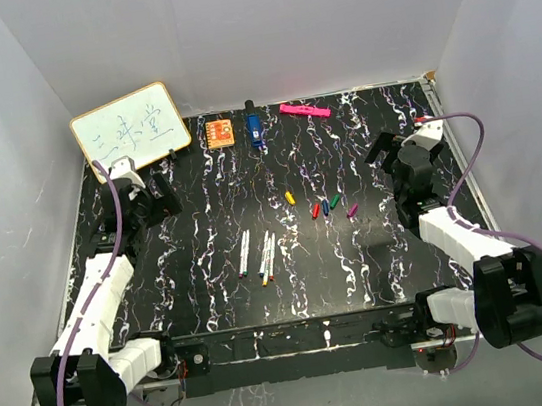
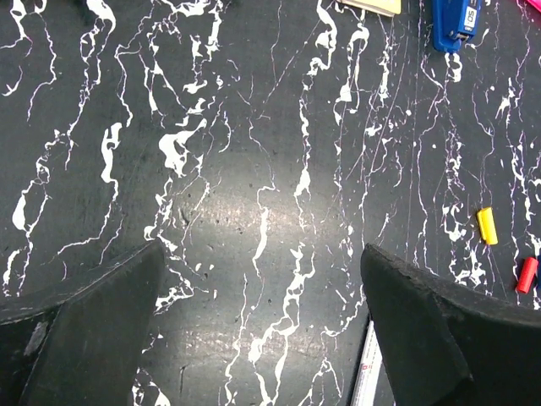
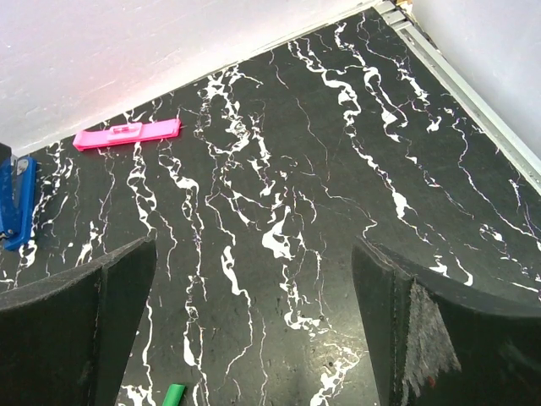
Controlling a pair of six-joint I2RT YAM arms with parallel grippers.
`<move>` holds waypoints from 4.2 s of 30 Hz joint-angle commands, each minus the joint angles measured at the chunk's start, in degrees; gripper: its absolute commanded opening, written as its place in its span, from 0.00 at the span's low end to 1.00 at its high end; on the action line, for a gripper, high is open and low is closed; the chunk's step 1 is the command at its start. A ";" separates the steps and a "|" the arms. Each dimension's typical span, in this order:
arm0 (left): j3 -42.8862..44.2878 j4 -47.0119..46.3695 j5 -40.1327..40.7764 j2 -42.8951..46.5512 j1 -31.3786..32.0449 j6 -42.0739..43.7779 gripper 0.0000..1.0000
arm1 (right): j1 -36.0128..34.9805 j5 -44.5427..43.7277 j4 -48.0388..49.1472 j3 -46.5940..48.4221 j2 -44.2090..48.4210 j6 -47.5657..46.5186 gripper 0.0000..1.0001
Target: Insert the pens into the pen caps
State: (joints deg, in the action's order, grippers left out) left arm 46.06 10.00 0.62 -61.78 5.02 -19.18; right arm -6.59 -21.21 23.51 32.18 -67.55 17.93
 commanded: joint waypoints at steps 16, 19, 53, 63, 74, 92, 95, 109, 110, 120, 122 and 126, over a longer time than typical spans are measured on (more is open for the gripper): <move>0.29 -0.82 -2.62 0.64 -0.09 -0.57 0.99 | 0.20 -2.69 1.05 2.58 0.09 0.67 0.98; 1.98 -1.78 -5.04 -0.50 -0.09 -1.26 0.99 | 0.26 -3.42 0.76 2.28 0.82 3.81 0.98; 5.83 -3.06 -10.80 -9.37 11.16 1.46 0.98 | 1.93 -4.32 4.52 -1.53 5.27 10.38 0.94; 6.72 8.64 4.65 -16.22 23.51 -3.53 0.99 | 1.89 -0.90 0.87 1.33 3.53 9.44 0.92; 10.16 19.68 9.83 -24.71 30.05 -5.23 0.86 | 1.92 2.75 2.23 -0.19 3.47 11.15 0.92; 7.86 17.44 4.37 -26.93 30.49 -6.92 0.52 | 1.88 4.33 2.39 -0.02 1.93 11.71 0.94; 7.90 17.25 4.02 -27.44 30.89 -6.85 0.52 | 1.85 4.27 2.33 -0.23 2.21 11.67 0.94; 9.17 19.26 4.79 -30.63 32.07 -6.39 0.49 | 1.93 4.21 2.25 -0.37 2.29 11.75 0.94; 9.27 19.27 4.82 -30.76 32.09 -6.40 0.49 | 1.87 4.29 2.30 -0.44 2.38 11.77 0.94; 10.25 20.85 4.12 -33.41 33.01 -6.13 0.47 | 1.86 4.39 2.08 -0.37 2.78 11.77 0.94; 10.27 21.80 4.12 -33.87 33.10 -5.85 0.47 | 1.91 4.42 2.09 -0.45 3.01 11.88 0.94; 10.72 23.73 4.17 -35.03 33.17 -4.82 0.45 | 1.86 4.42 2.07 -0.63 3.45 11.95 0.94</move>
State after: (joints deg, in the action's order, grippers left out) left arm 55.53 28.77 5.34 -95.24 37.74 -25.10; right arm -5.08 -16.93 23.59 30.76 -65.98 29.67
